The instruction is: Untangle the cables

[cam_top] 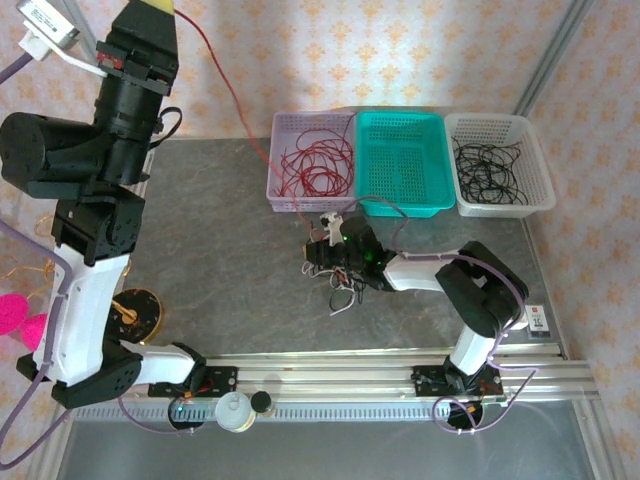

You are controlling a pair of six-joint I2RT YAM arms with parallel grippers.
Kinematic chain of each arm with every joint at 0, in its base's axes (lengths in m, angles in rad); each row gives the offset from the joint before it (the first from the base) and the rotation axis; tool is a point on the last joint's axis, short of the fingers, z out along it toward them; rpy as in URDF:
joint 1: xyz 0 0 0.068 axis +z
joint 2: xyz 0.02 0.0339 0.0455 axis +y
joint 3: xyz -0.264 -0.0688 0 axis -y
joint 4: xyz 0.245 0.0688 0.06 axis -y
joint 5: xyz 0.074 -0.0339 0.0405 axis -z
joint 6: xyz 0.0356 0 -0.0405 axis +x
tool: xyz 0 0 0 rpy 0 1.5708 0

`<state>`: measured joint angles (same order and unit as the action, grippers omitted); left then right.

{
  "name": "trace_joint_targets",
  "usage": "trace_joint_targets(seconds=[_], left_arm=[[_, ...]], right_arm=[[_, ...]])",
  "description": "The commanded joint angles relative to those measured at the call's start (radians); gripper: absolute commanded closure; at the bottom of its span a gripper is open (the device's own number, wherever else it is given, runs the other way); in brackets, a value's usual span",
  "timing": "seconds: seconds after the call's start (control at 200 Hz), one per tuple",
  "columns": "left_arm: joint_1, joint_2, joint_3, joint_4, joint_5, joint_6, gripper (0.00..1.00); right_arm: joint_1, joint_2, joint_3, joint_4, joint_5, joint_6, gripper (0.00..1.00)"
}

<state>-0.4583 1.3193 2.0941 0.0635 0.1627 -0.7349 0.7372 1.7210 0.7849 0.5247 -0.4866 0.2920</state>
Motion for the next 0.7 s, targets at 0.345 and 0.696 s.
trace_joint_targets(seconds=[0.345, 0.696], left_arm=[[0.0, 0.116, 0.181, 0.121, -0.093, 0.248, 1.0], [0.006, 0.042, 0.003, 0.085, -0.18, 0.303, 1.0]], right_arm=[[-0.001, 0.02, 0.003, -0.027, 0.15, 0.086, 0.71], [-0.001, -0.46, -0.13, -0.078, 0.155, -0.118, 0.2]])
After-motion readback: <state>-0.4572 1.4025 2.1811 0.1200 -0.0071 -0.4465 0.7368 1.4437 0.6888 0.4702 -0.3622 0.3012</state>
